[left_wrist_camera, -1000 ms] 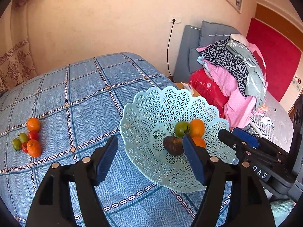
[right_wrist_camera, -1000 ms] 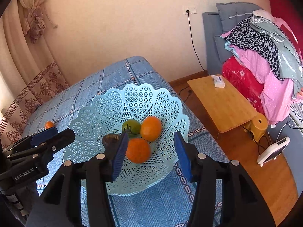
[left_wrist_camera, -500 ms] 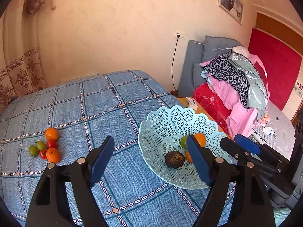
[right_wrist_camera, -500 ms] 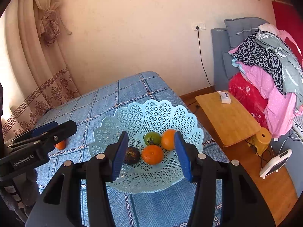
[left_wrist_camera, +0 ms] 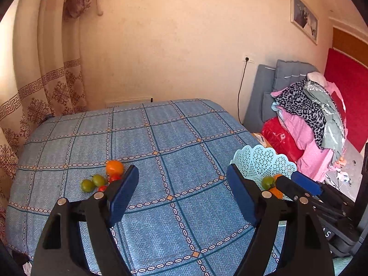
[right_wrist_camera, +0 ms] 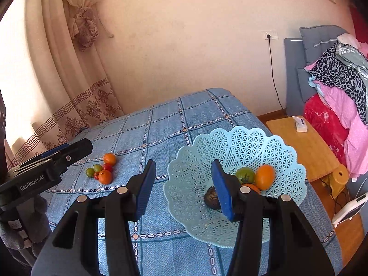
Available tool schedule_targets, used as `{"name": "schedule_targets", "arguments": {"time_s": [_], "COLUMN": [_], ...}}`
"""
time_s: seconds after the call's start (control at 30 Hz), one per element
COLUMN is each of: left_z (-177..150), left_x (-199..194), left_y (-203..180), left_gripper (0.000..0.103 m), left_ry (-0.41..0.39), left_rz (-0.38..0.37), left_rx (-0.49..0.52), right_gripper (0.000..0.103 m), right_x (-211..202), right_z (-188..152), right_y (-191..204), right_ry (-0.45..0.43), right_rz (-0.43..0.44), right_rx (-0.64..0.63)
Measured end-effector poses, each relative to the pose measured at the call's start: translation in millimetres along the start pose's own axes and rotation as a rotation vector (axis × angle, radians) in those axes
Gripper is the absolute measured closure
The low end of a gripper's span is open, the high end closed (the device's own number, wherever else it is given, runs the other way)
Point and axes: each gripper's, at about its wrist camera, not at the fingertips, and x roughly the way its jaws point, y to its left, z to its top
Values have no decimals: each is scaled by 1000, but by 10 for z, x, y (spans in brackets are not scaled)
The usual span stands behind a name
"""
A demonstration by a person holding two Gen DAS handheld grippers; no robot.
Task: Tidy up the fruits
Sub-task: 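Move both open tools back to the remaining fruit cluster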
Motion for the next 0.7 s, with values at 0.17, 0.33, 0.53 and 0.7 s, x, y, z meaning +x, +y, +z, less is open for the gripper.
{"name": "schedule_targets", "arguments": {"time_s": [0.17, 0.33, 0.53, 0.7], "left_z": [-3, -8, -74, -136], "left_x": [-77, -124, -90, 30], "left_y": [368, 730, 1129, 1473], "left_gripper": [25, 17, 17, 17], "left_ry": [-6, -11, 11, 44], "left_rz": [63, 123, 186, 232], "left_rx": [-46, -90, -144, -201], "right_gripper": [51, 41, 41, 41], "right_x": [121, 246, 440, 628], "right_z": [57, 101, 111, 73], "right_y": [244, 490, 747, 988], "right_ry": [15, 30, 61, 101], "right_rz": [45, 85, 116, 149], "right_rx": [-24, -44, -74, -115]}}
